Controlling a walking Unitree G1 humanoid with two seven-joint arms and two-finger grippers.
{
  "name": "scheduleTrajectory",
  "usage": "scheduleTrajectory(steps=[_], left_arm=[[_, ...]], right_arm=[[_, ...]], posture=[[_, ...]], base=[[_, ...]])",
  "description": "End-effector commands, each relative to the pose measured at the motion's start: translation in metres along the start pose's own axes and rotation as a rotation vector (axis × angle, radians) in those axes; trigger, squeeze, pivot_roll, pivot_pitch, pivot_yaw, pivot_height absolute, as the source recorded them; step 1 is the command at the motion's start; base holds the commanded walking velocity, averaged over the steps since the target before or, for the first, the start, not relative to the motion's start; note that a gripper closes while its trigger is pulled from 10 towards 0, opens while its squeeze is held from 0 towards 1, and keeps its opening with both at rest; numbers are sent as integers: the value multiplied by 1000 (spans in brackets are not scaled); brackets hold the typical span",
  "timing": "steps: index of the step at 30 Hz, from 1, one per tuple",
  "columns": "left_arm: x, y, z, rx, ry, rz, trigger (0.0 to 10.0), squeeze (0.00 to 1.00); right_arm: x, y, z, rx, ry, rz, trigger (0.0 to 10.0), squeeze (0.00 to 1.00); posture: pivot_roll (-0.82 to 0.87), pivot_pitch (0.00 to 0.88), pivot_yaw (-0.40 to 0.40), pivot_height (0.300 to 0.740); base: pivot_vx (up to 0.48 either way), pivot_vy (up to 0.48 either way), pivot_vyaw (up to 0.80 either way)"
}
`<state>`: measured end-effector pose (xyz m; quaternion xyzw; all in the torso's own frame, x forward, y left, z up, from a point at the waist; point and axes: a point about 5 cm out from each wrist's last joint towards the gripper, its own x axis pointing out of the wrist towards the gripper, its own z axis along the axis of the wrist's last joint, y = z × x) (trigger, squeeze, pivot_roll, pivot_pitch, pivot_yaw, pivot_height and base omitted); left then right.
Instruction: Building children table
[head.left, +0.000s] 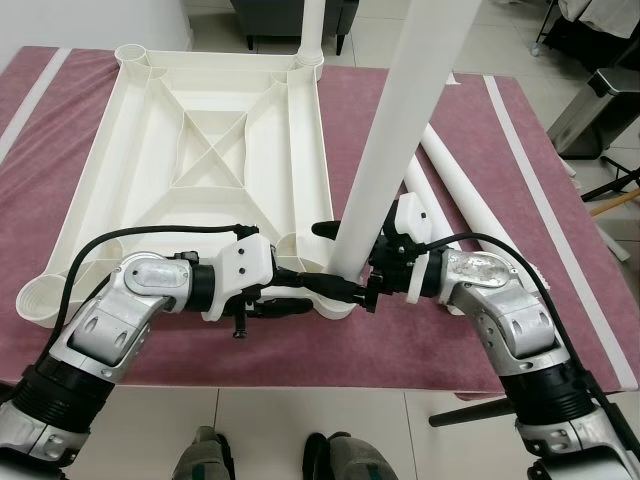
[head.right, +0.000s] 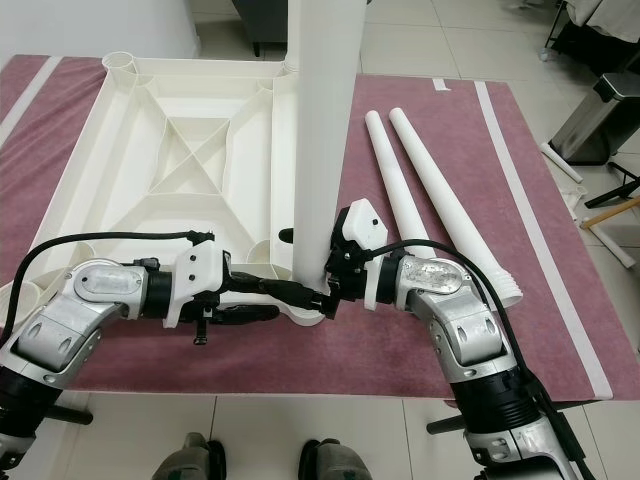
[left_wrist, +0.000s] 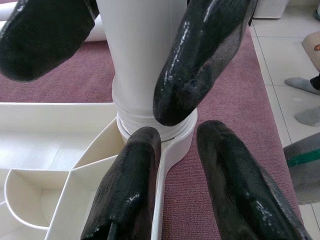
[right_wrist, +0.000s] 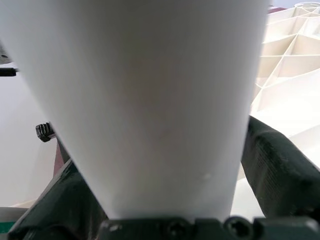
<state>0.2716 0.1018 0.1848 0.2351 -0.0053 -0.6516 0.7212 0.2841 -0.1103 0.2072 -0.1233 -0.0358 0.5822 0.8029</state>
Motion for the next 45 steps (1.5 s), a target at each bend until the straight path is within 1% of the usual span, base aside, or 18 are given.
scheduleTrajectory(steps=[1,6,7,9,10,15,18,19,21,23,24,26,29,31,33,42,43,45], left_arm=[[-1,5,-3,-28,-15,112,10000,0],[-1,5,-5,-43,-17,116,10000,0],[-2,5,-5,-52,-21,120,10000,0],[-2,5,-5,-58,-23,122,10000,0],[-2,5,-5,-61,-25,129,10000,0],[-3,6,-5,-73,-22,144,10000,0],[-4,6,-6,-76,-17,147,10000,0],[-5,6,-10,-69,21,151,10000,0],[-5,6,-10,-69,21,151,10000,0],[-7,9,-22,-29,157,177,10000,0],[-8,11,-25,-19,196,187,10000,0],[-9,12,-26,-10,215,184,10000,0],[-9,13,-25,-2,223,180,10000,0],[-9,18,-27,20,249,197,10000,0],[-9,21,-26,27,252,202,10000,0],[-10,24,-24,52,247,199,10000,0],[-8,23,-24,52,244,196,9608,0],[-7,23,-23,53,242,193,9608,0]], right_arm=[[4,3,-2,0,5,17,10000,0],[3,2,-3,1,6,8,10000,0],[2,1,-3,4,6,-2,5608,0],[2,0,-3,6,6,-8,5608,0],[2,-1,-4,13,6,-20,0,0],[4,-4,-12,33,34,-92,0,0],[4,-4,-13,35,42,-110,0,0],[6,-3,-18,49,57,-162,0,0],[6,-3,-18,49,57,-162,0,0],[8,0,-21,65,62,-206,0,0],[9,1,-22,70,61,-215,0,0],[9,2,-23,78,57,-222,0,0],[10,3,-23,87,51,-227,0,0],[10,3,-23,93,43,-229,0,0],[10,3,-22,94,40,-230,0,0],[10,4,-23,93,41,-238,0,0],[10,4,-23,93,42,-240,0,0],[10,4,-23,93,43,-242,0,0]], posture=[[78,166,-37,740],[79,168,-34,740],[80,170,-33,740],[80,170,-33,740],[81,170,-33,740],[82,174,-34,740],[82,174,-33,740],[82,178,-33,740],[82,178,-33,740],[82,180,-29,740],[82,181,-27,740],[82,181,-26,740],[81,181,-21,740],[81,181,-20,740],[81,181,-19,740],[81,179,-19,740],[80,177,-20,740],[80,177,-20,740]], base=[[0,0,0],[0,0,0],[0,0,0],[0,0,0],[0,0,0],[0,0,0],[0,0,0],[0,0,0],[0,0,0],[0,0,0],[0,0,0],[0,0,0],[0,0,0],[0,0,0],[0,0,0],[0,0,0],[0,0,0],[0,0,0]])
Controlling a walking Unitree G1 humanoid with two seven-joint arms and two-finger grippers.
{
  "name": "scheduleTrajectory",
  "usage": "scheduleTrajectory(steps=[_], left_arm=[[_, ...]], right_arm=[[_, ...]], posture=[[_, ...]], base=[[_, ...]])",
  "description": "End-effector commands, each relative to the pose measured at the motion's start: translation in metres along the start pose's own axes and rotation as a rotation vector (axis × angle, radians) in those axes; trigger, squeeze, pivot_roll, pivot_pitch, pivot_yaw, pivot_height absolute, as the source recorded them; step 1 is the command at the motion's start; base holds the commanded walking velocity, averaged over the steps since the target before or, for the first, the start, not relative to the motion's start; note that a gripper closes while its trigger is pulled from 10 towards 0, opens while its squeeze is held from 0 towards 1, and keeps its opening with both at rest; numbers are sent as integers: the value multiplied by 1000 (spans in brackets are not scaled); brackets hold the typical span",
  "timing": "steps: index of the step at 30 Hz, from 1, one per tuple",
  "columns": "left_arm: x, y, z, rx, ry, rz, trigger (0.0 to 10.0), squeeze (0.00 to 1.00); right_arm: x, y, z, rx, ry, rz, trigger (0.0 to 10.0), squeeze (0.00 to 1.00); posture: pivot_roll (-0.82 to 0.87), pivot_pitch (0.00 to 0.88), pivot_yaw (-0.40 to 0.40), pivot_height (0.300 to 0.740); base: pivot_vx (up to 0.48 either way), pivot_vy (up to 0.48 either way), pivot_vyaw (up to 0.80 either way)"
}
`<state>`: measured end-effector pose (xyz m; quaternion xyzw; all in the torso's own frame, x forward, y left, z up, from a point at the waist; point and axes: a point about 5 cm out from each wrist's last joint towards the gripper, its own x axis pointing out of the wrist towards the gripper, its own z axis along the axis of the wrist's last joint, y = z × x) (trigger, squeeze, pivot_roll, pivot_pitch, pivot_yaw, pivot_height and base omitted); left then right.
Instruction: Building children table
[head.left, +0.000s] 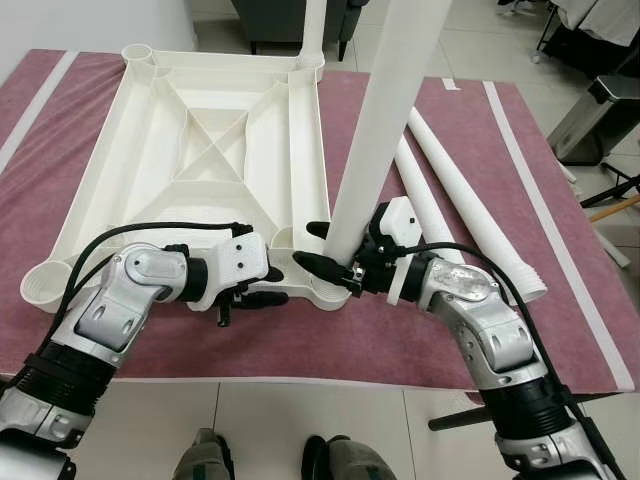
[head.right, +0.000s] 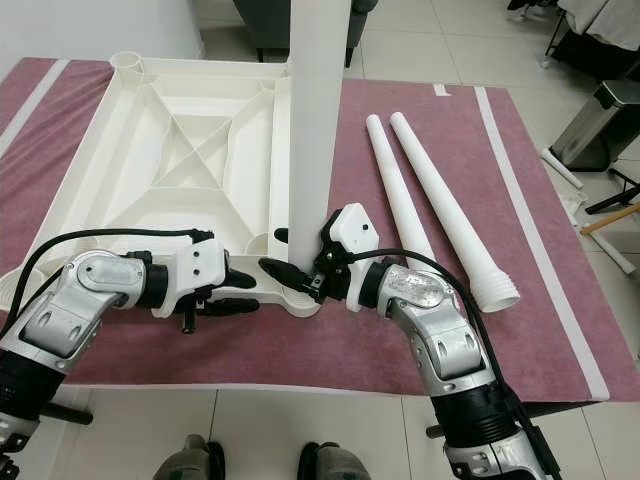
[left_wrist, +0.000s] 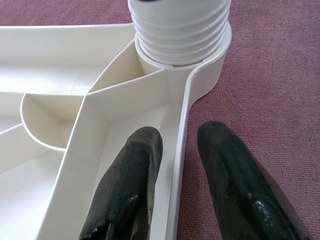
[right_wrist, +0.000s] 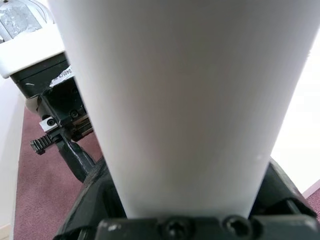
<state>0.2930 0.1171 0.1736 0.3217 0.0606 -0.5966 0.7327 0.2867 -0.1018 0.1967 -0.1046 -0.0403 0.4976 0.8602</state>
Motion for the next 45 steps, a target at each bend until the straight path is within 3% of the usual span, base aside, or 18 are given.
scheduleTrajectory(steps=[1,2,3,4,17,20,25,26,27,29,32,33,36,41,42,43,44,45], left_arm=[[1,6,-2,4,10,131,9608,0],[3,5,-1,-1,1,127,6549,0],[4,5,0,-1,-4,124,1608,0],[4,5,0,-1,-6,121,0,0],[4,0,-2,13,-4,97,0,0],[4,-1,-3,15,-6,86,0,0],[3,-3,-3,15,-12,75,0,0],[3,-3,-3,16,-16,69,0,0],[3,-3,-3,16,-16,69,0,0],[2,-3,-2,18,-22,54,0,0],[2,-4,-2,20,-24,47,0,0],[1,-3,-1,22,-26,38,0,0],[1,-3,-1,26,-29,25,0,0],[0,-3,0,28,-30,20,0,0],[0,-3,0,28,-31,17,0,0],[0,-3,0,28,-31,17,0,0],[0,-3,0,28,-31,15,0,0],[-1,-3,0,27,-32,14,0,0]], right_arm=[[0,1,-14,55,52,-38,0,0],[0,1,-14,55,53,-39,0,0],[0,1,-14,56,54,-41,0,0],[0,1,-14,56,54,-42,0,0],[1,0,-16,63,62,-62,0,0],[3,-1,-20,68,96,-135,0,0],[6,1,-30,115,162,-358,0,0],[6,3,-34,138,192,-452,0,0],[6,3,-34,138,192,-452,0,0],[2,10,-41,173,257,-625,0,0],[0,12,-43,189,285,-710,0,0],[-3,13,-43,209,302,-811,0,0],[-6,13,-43,225,310,-913,0,0],[-3,12,-40,236,283,-914,0,0],[-2,12,-36,218,255,-909,7961,0],[-2,12,-36,218,255,-909,7961,0],[2,12,-31,206,216,-883,10000,0],[5,13,-27,203,173,-841,10000,0]], posture=[[80,177,-20,740],[79,176,-21,740],[79,175,-21,740],[80,175,-21,740],[81,169,-22,740],[81,167,-24,740],[80,170,-29,740],[79,170,-29,740],[79,170,-29,740],[76,171,-25,740],[75,171,-23,740],[72,172,-19,740],[72,173,-17,740],[72,173,-17,740],[73,176,-17,740],[73,176,-17,740],[73,177,-17,740],[75,178,-18,740]], base=[[0,0,0],[0,0,0],[0,0,0],[0,0,0],[0,0,0],[0,0,0],[0,0,0],[0,0,0],[0,0,0],[0,0,0],[0,0,0],[0,0,0],[0,0,0],[0,0,0],[0,0,0],[0,0,0],[0,0,0],[0,0,0]])
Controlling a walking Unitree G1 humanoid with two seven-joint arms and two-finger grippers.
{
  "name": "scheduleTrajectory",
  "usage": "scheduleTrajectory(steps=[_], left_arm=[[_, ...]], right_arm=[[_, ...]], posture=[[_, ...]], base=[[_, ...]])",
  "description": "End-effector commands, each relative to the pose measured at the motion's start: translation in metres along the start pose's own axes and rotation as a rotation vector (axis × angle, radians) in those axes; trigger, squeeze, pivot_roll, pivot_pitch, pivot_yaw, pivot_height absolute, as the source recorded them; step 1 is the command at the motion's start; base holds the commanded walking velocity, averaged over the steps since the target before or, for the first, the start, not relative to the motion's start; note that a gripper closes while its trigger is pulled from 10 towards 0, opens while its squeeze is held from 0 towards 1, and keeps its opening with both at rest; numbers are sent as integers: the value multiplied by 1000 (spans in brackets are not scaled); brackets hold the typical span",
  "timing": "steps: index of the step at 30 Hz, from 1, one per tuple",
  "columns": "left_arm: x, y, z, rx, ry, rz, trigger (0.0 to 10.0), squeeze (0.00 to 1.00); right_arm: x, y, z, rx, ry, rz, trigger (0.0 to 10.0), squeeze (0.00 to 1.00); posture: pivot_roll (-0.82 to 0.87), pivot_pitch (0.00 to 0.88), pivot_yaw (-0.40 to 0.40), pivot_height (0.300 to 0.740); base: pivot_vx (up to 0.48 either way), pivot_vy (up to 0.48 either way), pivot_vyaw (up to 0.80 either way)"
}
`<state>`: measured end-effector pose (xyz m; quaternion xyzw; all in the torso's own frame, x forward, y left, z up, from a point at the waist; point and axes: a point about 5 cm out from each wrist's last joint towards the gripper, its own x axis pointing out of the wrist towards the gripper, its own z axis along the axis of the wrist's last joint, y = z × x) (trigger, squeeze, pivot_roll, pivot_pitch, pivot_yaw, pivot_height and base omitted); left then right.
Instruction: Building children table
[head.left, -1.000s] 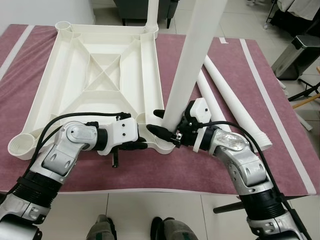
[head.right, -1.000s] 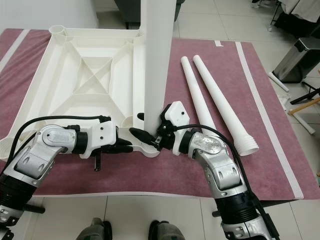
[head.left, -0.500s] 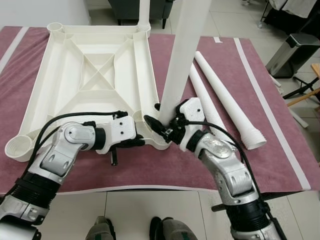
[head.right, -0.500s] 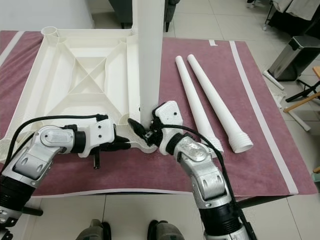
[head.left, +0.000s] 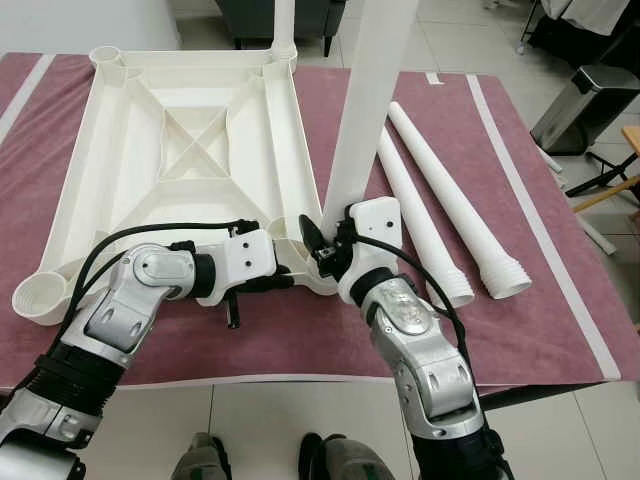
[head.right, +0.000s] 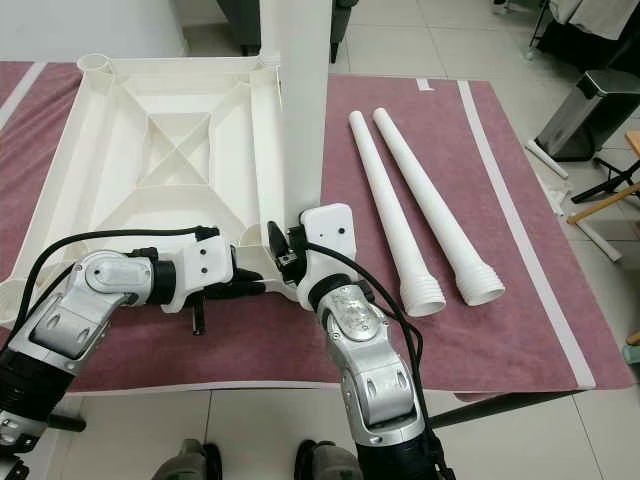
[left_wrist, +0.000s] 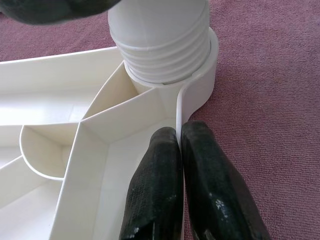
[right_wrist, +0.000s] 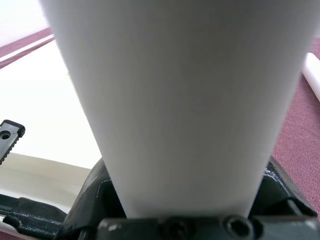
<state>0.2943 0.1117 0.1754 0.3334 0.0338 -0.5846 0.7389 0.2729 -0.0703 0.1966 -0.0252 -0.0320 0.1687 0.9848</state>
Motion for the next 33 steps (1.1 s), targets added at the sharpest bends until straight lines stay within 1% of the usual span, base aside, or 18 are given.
scheduleTrajectory(steps=[1,2,5,6,7,8,9,10,11,12,14,17,18,20,24,26,29,33], left_arm=[[-5,-5,-4,-17,-14,-29,0,0],[-5,-5,-4,-17,-15,-30,0,0],[-6,-5,-4,-18,-15,-27,0,0],[-6,-4,-4,-18,-16,-26,0,0],[-6,-4,-4,-18,-16,-26,0,0],[-6,-4,-4,-18,-17,-27,0,0],[-6,-4,-4,-18,-18,-27,0,0],[-6,-4,-4,-18,-18,-27,0,0],[-6,-5,-3,-18,-21,-28,0,0],[-6,-5,-3,-18,-21,-28,0,0],[-7,-6,-2,-15,-29,-35,0,0],[-7,-7,-2,-13,-32,-40,0,0],[-7,-7,-2,-13,-32,-40,0,0],[-8,-8,-2,-6,-31,-46,0,0],[-8,-8,-1,-3,-31,-48,0,0],[-8,-8,-1,-3,-31,-48,0,0],[-9,-9,-1,-1,-33,-52,0,0],[-9,-10,0,0,-35,-54,0,0]], right_arm=[[0,-24,-30,1,153,-144,10000,0],[1,-21,-26,27,114,-88,10000,1000],[1,-15,-17,69,62,-10,10000,1000],[0,-9,-9,79,25,85,10000,302],[0,-9,-9,79,25,85,10000,302],[-3,-5,0,88,-10,197,10000,0],[-5,-2,6,92,-31,271,10000,0],[-5,-2,6,92,-31,271,10000,0],[-8,-3,11,61,-47,370,10000,0],[-8,-3,11,61,-47,370,10000,0],[-13,-13,18,-63,-58,549,10000,0],[-15,-19,20,-127,-51,638,10000,0],[-15,-19,20,-127,-51,638,10000,0],[-10,-33,21,-209,-15,709,10000,0],[-6,-45,23,-276,21,786,10000,0],[-6,-45,23,-276,21,786,10000,0],[11,-60,25,-357,65,827,10000,0],[18,-62,25,-345,72,848,10000,0]], posture=[[75,178,-18,740],[74,180,-18,740],[75,181,-18,740],[73,181,-18,740],[73,181,-18,740],[72,182,-18,740],[72,182,-18,740],[72,182,-18,740],[70,182,-17,740],[70,182,-17,740],[70,181,-17,740],[70,181,-17,740],[70,181,-17,740],[75,181,-17,740],[78,181,-17,740],[78,181,-17,740],[81,179,-19,740],[83,177,-18,740]], base=[[0,0,0],[0,0,0],[0,0,0],[0,0,0],[0,0,0],[0,0,0],[0,0,0],[0,0,0],[0,0,0],[0,0,0],[0,0,0],[0,0,0],[0,0,0],[0,0,0],[0,0,0],[0,0,0],[0,0,0],[0,0,0]])
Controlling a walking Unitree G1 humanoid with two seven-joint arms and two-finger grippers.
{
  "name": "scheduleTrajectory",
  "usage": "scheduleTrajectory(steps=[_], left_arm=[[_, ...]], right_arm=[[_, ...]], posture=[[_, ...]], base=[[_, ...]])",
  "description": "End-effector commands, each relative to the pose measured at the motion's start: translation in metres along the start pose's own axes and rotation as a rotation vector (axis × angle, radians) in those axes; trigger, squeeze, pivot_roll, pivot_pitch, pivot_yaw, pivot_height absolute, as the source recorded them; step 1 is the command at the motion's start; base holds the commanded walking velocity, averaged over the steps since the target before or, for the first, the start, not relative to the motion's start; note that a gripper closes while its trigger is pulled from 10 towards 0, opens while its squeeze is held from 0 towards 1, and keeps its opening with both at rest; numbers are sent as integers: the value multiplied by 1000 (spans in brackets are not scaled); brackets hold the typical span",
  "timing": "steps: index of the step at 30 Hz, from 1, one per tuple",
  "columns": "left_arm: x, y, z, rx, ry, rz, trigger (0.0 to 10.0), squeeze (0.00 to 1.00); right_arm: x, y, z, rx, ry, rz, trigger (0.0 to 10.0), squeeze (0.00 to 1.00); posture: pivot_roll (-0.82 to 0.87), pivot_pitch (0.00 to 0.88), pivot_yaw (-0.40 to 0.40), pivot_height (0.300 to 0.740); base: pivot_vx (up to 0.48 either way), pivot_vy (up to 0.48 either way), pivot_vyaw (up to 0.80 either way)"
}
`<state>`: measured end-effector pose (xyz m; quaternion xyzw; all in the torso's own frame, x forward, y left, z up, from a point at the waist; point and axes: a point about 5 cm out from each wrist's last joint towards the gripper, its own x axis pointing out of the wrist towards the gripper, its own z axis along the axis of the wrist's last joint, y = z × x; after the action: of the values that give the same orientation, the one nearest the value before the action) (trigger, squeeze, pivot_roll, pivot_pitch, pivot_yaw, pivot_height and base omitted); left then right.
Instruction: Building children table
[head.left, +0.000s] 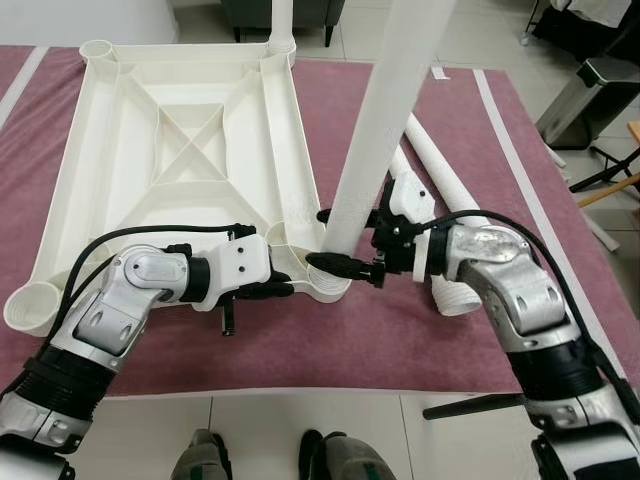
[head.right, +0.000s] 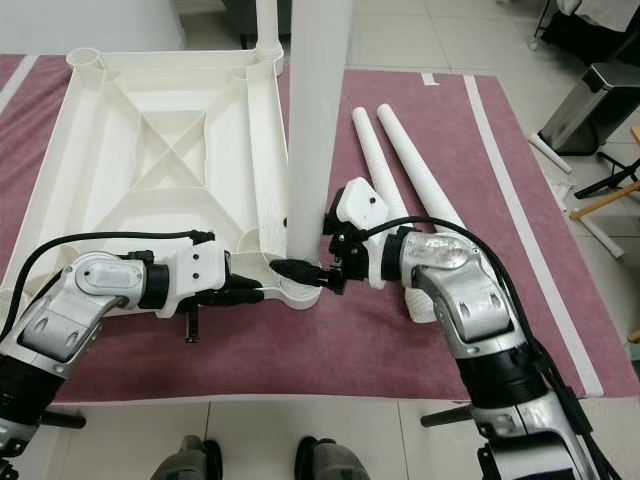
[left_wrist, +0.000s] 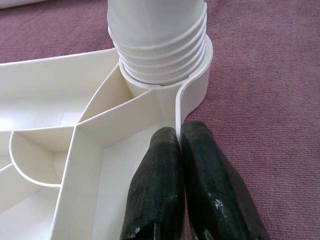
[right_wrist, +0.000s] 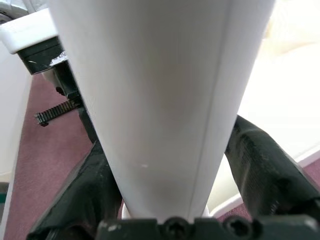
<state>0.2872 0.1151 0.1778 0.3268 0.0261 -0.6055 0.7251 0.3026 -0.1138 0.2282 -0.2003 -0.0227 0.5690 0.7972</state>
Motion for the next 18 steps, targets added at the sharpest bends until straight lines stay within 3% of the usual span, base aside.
scheduleTrajectory(steps=[1,2,3,4,8,9,14,16,17,18], left_arm=[[-2,-5,-3,-10,-5,-13,0,0],[-2,-5,-3,-10,-5,-13,0,0],[-2,-5,-3,-10,-5,-14,0,0],[-2,-5,-3,-10,-6,-13,0,0],[-2,-5,-2,-11,-7,-13,0,0],[-2,-5,-2,-13,-9,-7,0,0],[-2,-5,-1,-15,-12,-3,0,0],[-2,-6,-1,-18,-15,-2,0,0],[-2,-6,-1,-18,-15,-2,0,0],[-2,-7,-1,-20,-19,-3,0,0]], right_arm=[[-2,-8,-6,23,21,-23,10000,0],[-2,-8,-6,23,21,-23,10000,0],[0,-9,-7,33,13,-9,8667,0],[2,-9,-8,59,-2,15,0,0],[4,-8,-9,76,-11,29,0,0],[10,-6,-16,116,4,-6,0,0],[16,-1,-28,141,67,-113,0,0],[21,7,-38,204,133,-282,0,0],[21,7,-38,204,133,-282,0,0],[23,10,-41,227,164,-398,0,0]], posture=[[83,176,-17,740],[83,176,-17,740],[84,175,-18,740],[87,171,-18,740],[87,170,-18,740],[89,167,-23,740],[88,168,-25,740],[87,169,-24,740],[87,169,-24,740],[84,169,-24,740]], base=[[0,0,0],[0,0,0],[0,0,0],[0,0,0],[0,0,0],[0,0,0],[0,0,0],[0,0,0],[0,0,0],[0,0,0]])
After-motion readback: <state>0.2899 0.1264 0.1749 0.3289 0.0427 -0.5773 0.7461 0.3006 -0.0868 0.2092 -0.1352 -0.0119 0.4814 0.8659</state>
